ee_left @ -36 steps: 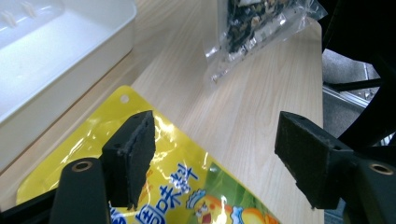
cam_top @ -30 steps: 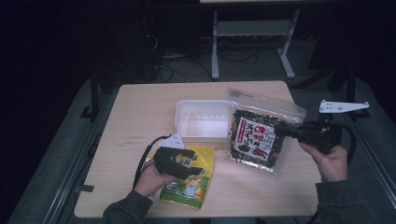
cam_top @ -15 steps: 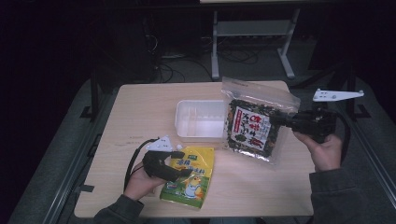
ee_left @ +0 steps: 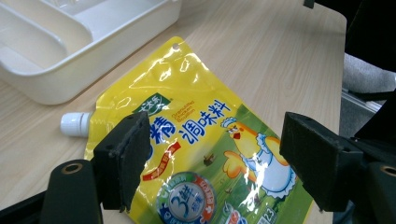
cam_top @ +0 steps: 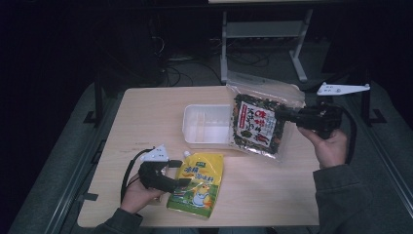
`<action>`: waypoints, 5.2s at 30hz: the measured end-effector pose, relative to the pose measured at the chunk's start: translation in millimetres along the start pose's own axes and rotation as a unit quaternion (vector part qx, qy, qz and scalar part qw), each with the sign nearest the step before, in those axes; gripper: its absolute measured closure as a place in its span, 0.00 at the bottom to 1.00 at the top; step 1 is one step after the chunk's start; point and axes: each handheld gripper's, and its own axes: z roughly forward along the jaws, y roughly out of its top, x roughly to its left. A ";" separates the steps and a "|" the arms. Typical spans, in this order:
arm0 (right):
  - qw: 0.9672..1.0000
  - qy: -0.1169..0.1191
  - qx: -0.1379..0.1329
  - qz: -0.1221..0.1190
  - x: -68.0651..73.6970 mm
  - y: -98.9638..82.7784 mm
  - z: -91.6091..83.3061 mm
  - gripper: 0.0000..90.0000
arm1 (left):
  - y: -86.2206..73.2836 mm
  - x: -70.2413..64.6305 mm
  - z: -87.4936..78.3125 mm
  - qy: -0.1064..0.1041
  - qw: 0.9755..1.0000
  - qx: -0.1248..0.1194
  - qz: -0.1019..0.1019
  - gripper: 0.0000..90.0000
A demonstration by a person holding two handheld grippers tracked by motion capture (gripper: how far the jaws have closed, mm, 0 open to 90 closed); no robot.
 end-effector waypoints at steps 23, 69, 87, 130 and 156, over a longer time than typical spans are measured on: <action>0.999 -0.040 -0.022 -0.011 -3.1 34.7 53.1 0.86 | -14.8 5.2 -11.5 0.016 1.000 -0.003 -0.005 0.26; 0.996 -0.085 -0.018 -0.001 -31.9 13.8 135.7 0.86 | -24.5 13.8 -19.5 0.019 1.000 -0.012 -0.022 0.26; 0.997 -0.075 -0.019 0.004 -44.1 0.6 134.0 0.86 | -25.5 14.8 -20.4 0.018 0.999 -0.013 -0.025 0.26; 0.997 -0.070 -0.010 0.034 -52.6 -10.8 91.9 0.60 | -27.4 15.6 -16.5 0.024 0.999 -0.003 -0.026 0.26; 0.997 -0.061 0.021 0.044 -34.8 -37.4 74.8 0.47 | -27.7 16.0 -17.3 0.037 0.999 0.000 -0.026 0.23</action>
